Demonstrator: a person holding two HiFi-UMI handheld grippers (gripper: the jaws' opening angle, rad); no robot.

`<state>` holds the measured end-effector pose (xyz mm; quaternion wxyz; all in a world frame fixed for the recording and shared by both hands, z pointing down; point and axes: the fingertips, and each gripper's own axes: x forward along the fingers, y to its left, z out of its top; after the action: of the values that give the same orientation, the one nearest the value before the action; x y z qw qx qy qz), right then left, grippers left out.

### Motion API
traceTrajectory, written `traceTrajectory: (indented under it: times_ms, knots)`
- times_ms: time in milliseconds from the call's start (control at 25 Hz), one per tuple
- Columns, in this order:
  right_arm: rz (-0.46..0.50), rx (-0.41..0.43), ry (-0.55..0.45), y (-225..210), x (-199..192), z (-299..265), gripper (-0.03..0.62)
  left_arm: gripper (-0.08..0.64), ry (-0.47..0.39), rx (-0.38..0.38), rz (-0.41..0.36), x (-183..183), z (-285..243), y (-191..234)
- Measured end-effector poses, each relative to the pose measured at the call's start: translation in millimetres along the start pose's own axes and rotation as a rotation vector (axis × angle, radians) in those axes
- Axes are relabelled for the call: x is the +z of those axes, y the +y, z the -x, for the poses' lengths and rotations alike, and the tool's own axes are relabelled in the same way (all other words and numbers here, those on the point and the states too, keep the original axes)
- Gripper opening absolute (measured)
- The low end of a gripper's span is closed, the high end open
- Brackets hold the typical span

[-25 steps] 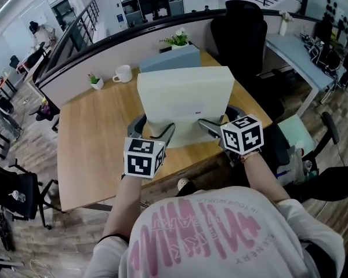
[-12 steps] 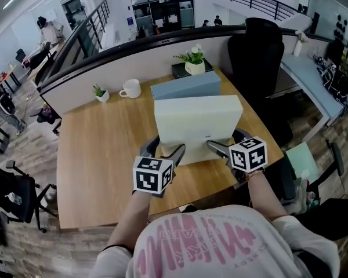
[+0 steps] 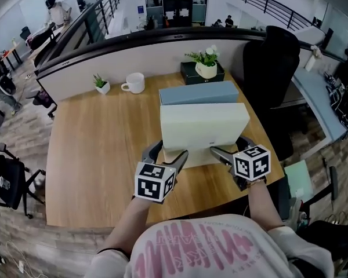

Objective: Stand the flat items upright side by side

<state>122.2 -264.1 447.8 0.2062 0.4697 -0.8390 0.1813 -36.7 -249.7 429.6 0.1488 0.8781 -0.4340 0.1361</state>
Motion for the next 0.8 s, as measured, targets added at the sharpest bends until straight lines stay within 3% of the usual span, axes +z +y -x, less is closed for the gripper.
traceTrajectory:
  times_ms: [800]
  knots:
    - [0.057,0.078,0.023,-12.8,8.8,-15.6,0.431,0.357,-0.011,-0.025,0.043,0.9,0.3,-6.4]
